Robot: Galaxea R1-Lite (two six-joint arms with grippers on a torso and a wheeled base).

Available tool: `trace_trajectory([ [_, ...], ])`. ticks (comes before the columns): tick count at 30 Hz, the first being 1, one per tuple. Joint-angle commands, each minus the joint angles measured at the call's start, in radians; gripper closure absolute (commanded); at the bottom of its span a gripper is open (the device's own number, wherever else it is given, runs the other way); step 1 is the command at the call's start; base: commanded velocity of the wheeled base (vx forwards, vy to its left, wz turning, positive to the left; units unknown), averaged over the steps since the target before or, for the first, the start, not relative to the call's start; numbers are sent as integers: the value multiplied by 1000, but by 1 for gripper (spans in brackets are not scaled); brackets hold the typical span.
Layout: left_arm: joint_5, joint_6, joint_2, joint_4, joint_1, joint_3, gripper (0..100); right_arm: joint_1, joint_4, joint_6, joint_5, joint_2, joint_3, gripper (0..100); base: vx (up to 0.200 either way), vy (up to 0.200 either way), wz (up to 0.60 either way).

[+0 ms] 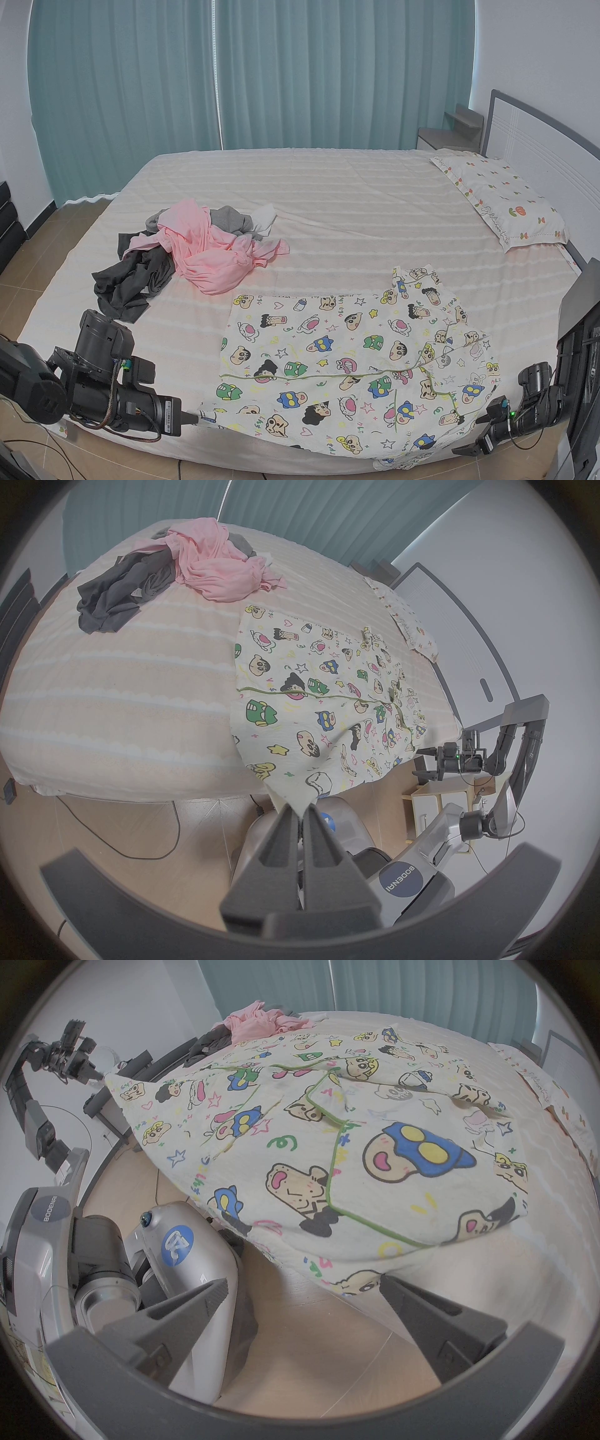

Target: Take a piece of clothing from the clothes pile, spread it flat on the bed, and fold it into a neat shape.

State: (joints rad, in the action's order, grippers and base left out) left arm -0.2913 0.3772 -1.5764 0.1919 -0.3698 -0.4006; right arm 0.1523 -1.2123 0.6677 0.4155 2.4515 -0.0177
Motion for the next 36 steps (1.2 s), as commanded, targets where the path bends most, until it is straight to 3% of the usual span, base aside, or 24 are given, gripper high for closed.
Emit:
trace_trajectory([
  [1,0,0,1,0,0,2,100,-14,-7,-8,-6,27,18,0,0,0,0],
  [11,1,-3,-1,0,0,8,100,-17,0,-17,-90,21,18,0,0,0,0],
  [26,1,-6,1,0,0,8,100,-57,-108,-123,-80,58,18,0,0,0,0],
  [27,1,-6,-1,0,0,9,100,-60,-108,-129,-80,58,18,100,0,0,0],
  [36,3,-6,1,-2,0,13,100,-60,-102,-128,-87,55,18,100,0,0,0],
])
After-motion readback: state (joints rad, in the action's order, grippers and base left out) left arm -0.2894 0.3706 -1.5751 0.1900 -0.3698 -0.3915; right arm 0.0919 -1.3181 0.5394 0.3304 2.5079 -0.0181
